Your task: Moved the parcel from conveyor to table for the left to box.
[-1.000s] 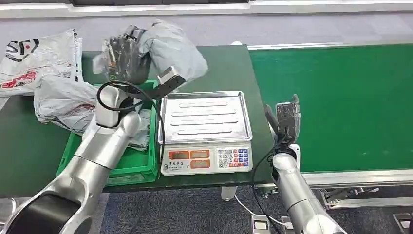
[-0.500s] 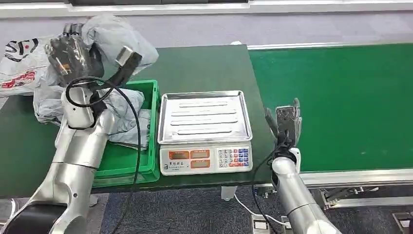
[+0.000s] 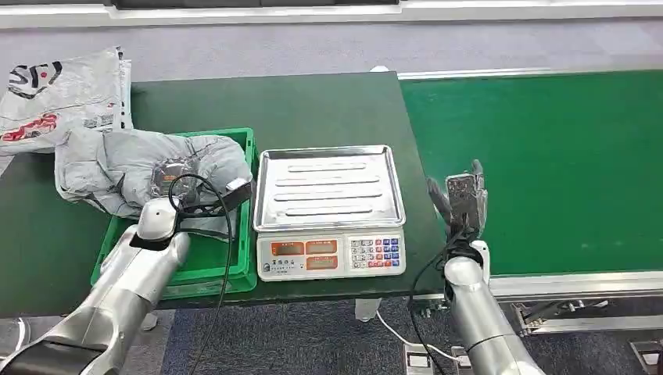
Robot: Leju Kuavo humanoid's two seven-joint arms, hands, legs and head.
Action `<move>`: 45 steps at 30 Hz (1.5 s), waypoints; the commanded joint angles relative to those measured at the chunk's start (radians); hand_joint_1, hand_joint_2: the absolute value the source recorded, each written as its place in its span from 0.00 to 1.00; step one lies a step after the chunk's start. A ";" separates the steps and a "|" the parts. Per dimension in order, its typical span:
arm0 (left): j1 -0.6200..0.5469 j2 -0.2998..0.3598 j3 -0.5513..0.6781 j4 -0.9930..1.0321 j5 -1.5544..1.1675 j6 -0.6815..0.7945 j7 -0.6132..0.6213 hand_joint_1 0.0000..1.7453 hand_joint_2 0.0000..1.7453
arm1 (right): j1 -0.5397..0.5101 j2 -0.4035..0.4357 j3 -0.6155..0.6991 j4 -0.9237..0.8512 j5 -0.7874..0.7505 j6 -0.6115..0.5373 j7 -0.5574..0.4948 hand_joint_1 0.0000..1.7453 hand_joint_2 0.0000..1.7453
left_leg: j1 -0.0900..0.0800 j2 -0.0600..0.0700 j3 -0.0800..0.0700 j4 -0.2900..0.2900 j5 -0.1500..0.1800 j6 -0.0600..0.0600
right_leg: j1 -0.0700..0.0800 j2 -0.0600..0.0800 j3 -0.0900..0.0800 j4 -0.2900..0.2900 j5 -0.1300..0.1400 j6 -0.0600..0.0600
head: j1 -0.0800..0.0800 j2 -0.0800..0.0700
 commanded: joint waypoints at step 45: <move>-0.062 -0.020 0.015 0.152 0.074 -0.143 -0.024 0.00 1.00 | 0.040 -0.012 -0.094 -0.065 0.003 0.021 0.023 0.00 1.00 | 0.000 -0.001 0.003 0.000 0.001 0.000 | 0.000 -0.001 0.003 0.000 0.000 0.000 | 0.000 0.000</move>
